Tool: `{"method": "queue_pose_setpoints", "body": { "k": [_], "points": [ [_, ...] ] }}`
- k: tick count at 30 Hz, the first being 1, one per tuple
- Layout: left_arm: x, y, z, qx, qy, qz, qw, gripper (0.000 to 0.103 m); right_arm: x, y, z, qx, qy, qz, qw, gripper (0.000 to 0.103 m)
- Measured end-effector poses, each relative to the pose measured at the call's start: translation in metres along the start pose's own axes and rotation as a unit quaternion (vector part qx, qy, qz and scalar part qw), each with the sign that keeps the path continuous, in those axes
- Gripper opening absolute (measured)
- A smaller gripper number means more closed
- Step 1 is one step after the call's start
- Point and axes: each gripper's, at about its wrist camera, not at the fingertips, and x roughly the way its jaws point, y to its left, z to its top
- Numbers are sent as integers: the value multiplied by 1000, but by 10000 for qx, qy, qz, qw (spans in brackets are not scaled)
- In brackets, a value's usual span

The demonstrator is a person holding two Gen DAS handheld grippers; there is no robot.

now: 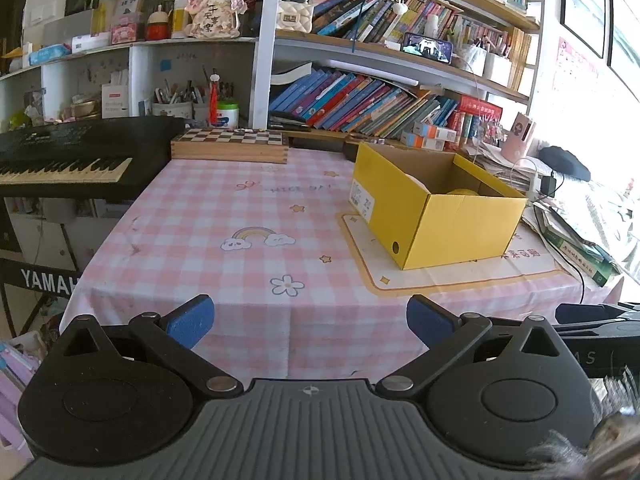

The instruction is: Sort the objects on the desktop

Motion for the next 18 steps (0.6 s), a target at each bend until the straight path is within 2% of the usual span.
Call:
{"method": "queue_pose_setpoints", "body": {
  "k": [18],
  "points": [
    [4,2,-1,0,72,-33,10000,103,2,2,0,-17,30,14,10000,103]
  ]
}}
